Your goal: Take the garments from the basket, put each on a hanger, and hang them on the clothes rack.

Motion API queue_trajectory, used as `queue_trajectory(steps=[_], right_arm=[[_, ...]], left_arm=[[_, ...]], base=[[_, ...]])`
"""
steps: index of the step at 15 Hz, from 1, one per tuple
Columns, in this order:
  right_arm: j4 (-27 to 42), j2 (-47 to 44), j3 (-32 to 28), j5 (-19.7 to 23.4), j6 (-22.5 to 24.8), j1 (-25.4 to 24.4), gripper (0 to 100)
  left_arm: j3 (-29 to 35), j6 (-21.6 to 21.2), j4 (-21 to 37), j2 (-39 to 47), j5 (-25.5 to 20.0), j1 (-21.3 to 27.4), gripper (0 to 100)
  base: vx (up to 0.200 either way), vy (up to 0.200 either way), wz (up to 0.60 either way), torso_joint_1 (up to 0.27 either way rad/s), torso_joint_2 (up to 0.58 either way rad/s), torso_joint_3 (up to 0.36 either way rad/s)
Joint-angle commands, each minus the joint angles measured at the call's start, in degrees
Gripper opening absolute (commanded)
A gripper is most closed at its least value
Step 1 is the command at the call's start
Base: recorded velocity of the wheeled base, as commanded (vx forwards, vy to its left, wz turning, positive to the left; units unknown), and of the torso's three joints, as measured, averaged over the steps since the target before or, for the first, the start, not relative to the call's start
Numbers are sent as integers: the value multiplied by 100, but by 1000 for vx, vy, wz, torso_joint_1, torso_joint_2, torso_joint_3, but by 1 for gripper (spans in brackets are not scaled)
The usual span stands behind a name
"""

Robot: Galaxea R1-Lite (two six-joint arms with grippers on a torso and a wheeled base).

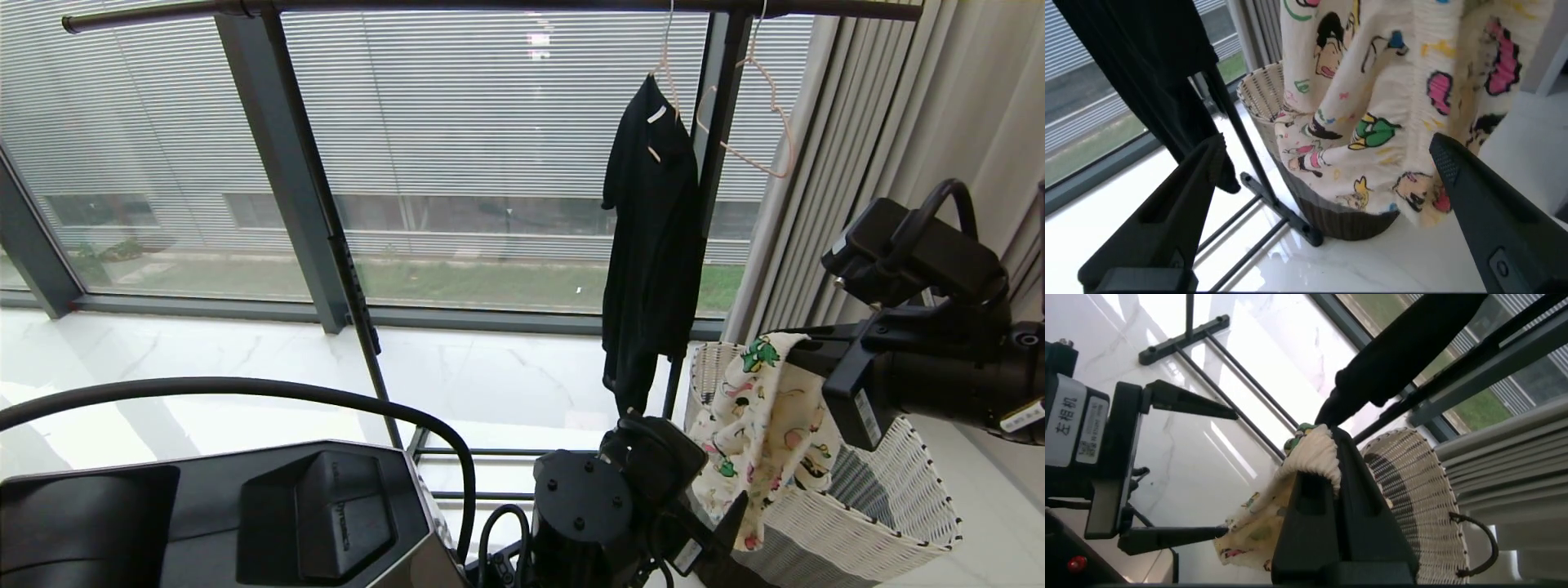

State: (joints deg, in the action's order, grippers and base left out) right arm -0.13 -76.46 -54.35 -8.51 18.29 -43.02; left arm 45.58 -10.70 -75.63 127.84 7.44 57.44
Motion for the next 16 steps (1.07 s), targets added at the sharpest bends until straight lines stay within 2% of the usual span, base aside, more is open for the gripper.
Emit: queue_trajectory(steps=[1,7,14,16], right_arm=[[-4,-18,12,-2,0,-5,0],[-4,35,-6,25,17,-66,0],[-4,289,-6,201,17,-444,0],[5,404,3,403,26,-479,0]], left_arm=[[-172,-2,-13,-181,-14,57,100],[-155,42,-13,92,47,-119,100],[-84,200,-22,637,30,-216,100],[-84,288,-22,707,47,-304,100]], base=[[0,0,0,0,0,0],[0,0,0,0,0,0],[0,0,0,0,0,0],[0,0,0,0,0,0]])
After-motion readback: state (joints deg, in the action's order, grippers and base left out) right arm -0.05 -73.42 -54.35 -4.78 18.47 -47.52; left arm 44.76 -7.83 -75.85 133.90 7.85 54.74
